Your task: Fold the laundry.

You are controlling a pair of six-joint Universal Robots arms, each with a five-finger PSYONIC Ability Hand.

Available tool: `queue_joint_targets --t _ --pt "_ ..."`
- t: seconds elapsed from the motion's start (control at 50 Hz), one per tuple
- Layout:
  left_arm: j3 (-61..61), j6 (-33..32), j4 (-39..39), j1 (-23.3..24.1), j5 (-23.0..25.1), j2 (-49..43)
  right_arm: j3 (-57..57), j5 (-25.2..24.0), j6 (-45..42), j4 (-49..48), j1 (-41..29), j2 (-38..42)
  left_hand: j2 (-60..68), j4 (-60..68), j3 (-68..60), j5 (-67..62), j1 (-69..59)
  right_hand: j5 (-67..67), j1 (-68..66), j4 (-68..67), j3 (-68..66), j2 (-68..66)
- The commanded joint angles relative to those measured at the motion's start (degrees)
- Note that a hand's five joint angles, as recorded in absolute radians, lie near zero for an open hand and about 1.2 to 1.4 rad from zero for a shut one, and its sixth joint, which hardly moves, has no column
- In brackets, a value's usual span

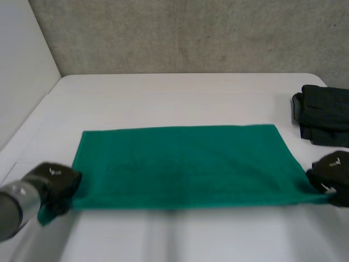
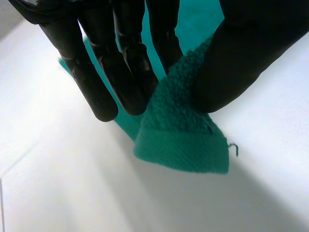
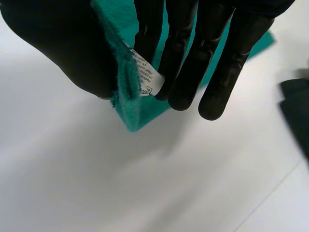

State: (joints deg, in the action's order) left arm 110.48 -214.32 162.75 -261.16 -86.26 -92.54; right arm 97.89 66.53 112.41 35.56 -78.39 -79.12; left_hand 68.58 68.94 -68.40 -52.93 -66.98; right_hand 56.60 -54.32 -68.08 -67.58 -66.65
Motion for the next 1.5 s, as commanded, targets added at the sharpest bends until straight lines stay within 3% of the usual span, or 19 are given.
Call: queue_joint_targets --t 0.02,0.18,0.3,0.46,0.58,0.62,0.64,0.66,0.68,0.72,0.84,0.94,1.1,1.38,1.5 --pt "5.2 -4.6 0.5 0.2 1.0 4.6 0.4 -0.7 -1.7 2.4 1.1 -0.9 11.4 11.1 -11.6 -17.1 -13.0 13.4 -25.7 -11.9 -12.4 -13.4" --pt "-3.4 -3.0 13.8 0.7 0.0 -5.5 -6.4 0.6 10.4 -12.1 -7.5 7.4 11.4 11.1 -11.6 -17.1 -13.0 13.4 -25.7 -11.9 -12.4 -13.4" --pt "-14.2 2.8 22.1 0.7 -1.8 -16.3 -18.0 7.3 15.6 -15.3 -13.4 16.5 11.4 11.1 -11.6 -17.1 -13.0 13.4 -25.7 -11.9 -12.4 -13.4" --pt "-27.0 3.6 25.1 2.4 -7.0 -28.6 -34.0 11.4 17.2 -19.9 -17.6 28.9 11.4 11.1 -11.6 -17.1 -13.0 13.4 -25.7 -11.9 -12.4 -13.4" --pt "-32.7 3.3 28.9 4.3 -7.0 -34.1 -47.0 15.5 17.6 -20.8 -20.0 39.2 11.4 11.1 -11.6 -17.1 -13.0 13.4 -25.7 -11.9 -12.4 -13.4" --pt "-33.3 3.2 30.5 4.7 -7.0 -35.1 -50.1 16.7 17.7 -20.9 -20.4 41.5 1.6 1.2 -1.8 -7.2 -3.2 13.4 -25.7 -11.9 -12.4 -13.4" --pt "-33.5 3.2 31.3 5.0 -7.0 -35.4 -51.6 17.4 17.8 -20.9 -20.5 42.5 -9.1 -9.5 9.0 3.5 7.5 13.4 -25.7 -11.9 -12.4 -13.4" --pt "-33.6 3.1 32.8 5.7 -7.2 -35.7 -53.9 19.2 17.9 -20.9 -20.9 44.1 -39.4 -39.7 39.2 33.7 37.8 -14.5 2.2 16.0 15.5 14.6" --pt "-33.7 3.1 33.4 6.1 -7.1 -35.6 -55.1 20.3 18.2 -21.0 -21.2 44.7 -57.7 -58.0 57.5 52.0 56.1 -27.3 15.0 28.8 28.3 27.3" --pt "-33.7 3.0 35.6 7.0 -7.1 -35.3 -58.0 23.6 19.3 -21.1 -22.1 45.5 -58.2 -58.6 58.0 52.6 56.6 -56.6 44.3 58.1 57.6 56.6" --pt "-32.8 3.2 38.0 7.5 -7.7 -29.6 -58.3 24.4 26.8 -23.1 -22.6 40.0 -58.6 -58.9 58.4 52.9 57.0 -56.6 44.3 58.1 57.6 56.6" --pt "-29.5 3.5 38.0 7.0 -7.6 -22.4 -51.7 21.2 35.0 -25.7 -21.9 28.4 -58.6 -58.9 58.4 52.9 57.0 -56.6 44.3 58.1 57.6 56.6" --pt "-21.2 3.8 37.5 6.8 -7.3 -14.8 -39.6 16.4 36.7 -27.0 -20.1 17.3 -58.6 -58.9 58.4 52.9 57.0 -56.6 44.3 58.1 57.6 56.6" --pt "-5.6 5.1 37.4 7.6 -6.4 -8.7 -16.3 7.8 32.7 -27.2 -14.5 12.3 -58.6 -58.9 58.4 52.9 57.0 -56.6 44.3 58.1 57.6 56.6" --pt "-4.2 8.7 37.4 7.3 -5.9 -9.0 -9.5 5.0 31.6 -34.0 -13.3 15.3 -58.6 -58.9 58.4 52.9 57.0 -45.3 33.0 46.7 46.2 45.3"
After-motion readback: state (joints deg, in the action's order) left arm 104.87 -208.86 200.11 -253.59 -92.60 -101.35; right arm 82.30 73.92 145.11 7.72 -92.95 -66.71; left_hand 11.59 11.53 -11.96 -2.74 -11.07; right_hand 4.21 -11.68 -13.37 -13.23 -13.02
